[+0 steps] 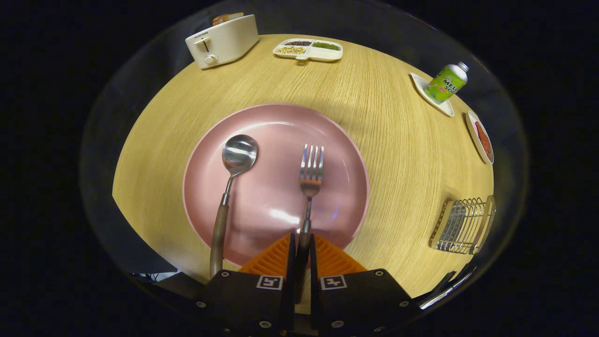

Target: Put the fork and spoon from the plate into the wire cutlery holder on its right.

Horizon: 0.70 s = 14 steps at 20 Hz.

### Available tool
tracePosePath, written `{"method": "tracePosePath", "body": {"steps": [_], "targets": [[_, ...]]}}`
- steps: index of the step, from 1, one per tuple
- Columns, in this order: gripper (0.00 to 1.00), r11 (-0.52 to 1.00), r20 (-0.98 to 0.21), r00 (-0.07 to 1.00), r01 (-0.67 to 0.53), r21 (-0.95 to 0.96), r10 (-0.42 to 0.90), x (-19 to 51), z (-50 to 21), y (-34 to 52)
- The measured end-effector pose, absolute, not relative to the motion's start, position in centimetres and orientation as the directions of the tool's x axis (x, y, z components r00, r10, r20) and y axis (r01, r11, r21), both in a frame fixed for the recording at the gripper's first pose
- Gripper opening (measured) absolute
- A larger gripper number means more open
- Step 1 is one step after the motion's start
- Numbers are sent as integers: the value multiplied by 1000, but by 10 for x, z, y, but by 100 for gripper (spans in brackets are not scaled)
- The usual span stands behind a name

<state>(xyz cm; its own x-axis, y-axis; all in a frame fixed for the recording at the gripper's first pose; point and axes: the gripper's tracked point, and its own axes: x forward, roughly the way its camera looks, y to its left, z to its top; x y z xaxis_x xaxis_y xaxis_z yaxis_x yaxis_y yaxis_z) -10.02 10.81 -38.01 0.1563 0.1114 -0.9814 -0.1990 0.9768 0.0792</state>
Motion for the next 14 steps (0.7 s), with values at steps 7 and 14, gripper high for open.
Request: {"method": "tracePosePath", "body": {"steps": [7, 14], "targets": [[5, 976, -961, 229, -183, 115, 156, -92, -376, 112], [5, 979, -901, 388, -119, 163, 197, -75, -331, 89]]}}
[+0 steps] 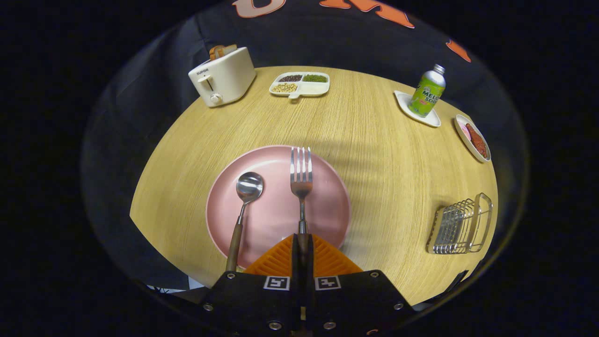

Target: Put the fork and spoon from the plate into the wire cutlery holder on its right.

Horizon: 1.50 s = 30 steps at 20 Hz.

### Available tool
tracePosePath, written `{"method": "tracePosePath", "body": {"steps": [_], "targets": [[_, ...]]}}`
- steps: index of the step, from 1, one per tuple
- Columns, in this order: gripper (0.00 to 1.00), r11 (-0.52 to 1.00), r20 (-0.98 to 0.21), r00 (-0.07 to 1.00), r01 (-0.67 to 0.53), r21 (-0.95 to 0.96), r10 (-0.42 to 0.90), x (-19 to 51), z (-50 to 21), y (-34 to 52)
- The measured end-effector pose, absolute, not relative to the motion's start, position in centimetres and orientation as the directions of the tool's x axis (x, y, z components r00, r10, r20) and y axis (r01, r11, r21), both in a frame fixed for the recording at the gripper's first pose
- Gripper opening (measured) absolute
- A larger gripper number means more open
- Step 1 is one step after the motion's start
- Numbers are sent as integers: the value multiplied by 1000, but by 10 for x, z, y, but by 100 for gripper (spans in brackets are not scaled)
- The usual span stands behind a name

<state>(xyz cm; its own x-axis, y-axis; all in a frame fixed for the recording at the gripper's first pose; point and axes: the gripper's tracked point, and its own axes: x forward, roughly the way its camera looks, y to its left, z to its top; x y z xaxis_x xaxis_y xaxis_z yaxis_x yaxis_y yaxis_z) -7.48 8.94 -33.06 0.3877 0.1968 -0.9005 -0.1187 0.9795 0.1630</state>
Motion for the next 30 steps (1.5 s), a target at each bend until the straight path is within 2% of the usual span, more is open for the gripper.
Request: {"method": "tracePosePath", "body": {"steps": [7, 13, 19, 24, 30], "targets": [[5, 992, -833, 543, 4, 129, 106, -63, -272, 11], [5, 992, -807, 590, 119, 47, -32, -73, -240, -76], [5, 987, -863, 490, 147, -59, -125, -93, -250, -139], [5, 983, -923, 351, 146, -111, -157, -113, -278, -163], [6, 988, -956, 252, 72, -138, -152, -133, -299, -161]]}}
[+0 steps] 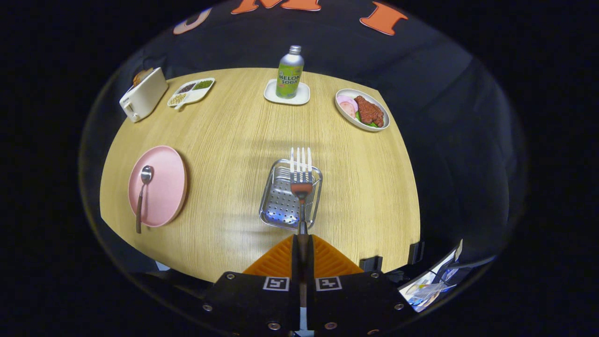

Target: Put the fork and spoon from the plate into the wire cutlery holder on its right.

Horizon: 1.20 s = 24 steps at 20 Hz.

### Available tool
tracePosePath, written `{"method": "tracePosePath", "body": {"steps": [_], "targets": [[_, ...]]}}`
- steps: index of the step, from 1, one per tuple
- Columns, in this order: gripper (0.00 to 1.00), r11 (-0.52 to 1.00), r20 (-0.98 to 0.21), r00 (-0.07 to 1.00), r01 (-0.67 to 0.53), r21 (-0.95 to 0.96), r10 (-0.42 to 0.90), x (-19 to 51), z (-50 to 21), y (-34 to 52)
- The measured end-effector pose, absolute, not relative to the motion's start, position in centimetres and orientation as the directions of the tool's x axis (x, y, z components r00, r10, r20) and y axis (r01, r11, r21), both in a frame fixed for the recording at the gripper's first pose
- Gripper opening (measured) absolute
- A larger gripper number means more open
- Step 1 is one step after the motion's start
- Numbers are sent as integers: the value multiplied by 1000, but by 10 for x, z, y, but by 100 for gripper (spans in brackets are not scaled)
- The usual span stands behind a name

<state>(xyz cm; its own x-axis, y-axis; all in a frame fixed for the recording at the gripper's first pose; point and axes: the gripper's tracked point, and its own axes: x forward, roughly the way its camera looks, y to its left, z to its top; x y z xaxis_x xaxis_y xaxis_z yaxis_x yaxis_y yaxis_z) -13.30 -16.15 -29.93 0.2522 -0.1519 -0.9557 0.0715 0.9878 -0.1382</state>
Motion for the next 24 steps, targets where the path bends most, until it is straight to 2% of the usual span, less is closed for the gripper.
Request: {"method": "tracePosePath", "body": {"steps": [3, 6, 11, 15, 19, 24], "targets": [[7, 989, -961, 231, 50, -143, -150, -135, -304, -160], [9, 987, -959, 238, 78, -139, -154, -129, -308, -159], [11, 986, -937, 319, 128, -108, -144, -107, -298, -160], [14, 980, -876, 458, 189, -69, -150, -76, -281, -158], [18, 972, -760, 628, 232, -19, -165, -44, -253, -148], [31, 976, -548, 817, 216, 4, -179, -15, -199, -130]]}}
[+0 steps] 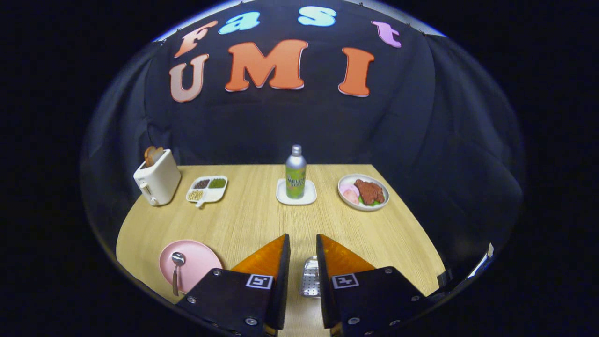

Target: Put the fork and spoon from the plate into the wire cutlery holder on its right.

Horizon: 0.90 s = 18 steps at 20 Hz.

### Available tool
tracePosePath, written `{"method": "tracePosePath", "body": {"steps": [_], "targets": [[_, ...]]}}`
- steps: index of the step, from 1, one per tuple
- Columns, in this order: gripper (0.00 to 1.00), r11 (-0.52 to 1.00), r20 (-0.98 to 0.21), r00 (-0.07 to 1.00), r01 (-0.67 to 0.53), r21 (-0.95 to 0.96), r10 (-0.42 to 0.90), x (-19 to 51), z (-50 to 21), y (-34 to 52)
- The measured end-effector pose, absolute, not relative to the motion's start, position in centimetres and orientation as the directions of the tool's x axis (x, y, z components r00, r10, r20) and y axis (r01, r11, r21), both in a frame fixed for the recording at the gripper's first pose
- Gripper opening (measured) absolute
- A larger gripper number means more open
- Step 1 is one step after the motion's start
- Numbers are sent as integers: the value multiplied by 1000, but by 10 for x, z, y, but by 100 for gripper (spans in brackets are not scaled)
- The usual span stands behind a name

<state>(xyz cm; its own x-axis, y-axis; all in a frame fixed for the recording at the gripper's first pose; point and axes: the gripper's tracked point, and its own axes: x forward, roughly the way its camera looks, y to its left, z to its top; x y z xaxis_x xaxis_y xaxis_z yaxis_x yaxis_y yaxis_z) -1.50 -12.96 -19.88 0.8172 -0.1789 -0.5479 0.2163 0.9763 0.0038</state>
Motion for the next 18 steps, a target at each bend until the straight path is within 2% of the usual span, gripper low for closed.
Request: {"method": "tracePosePath", "body": {"steps": [4, 5, 10, 14, 18], "targets": [[49, 986, -394, 906, 167, 4, -152, -4, -163, -95], [52, 988, -376, 917, 151, 13, -136, -4, -160, -85], [81, 993, -304, 950, 100, 61, -77, -2, -154, -37], [88, 996, -240, 970, 64, 66, -47, -1, -142, -4], [90, 995, -229, 973, 22, 94, 0, 1, -148, 33]]}}
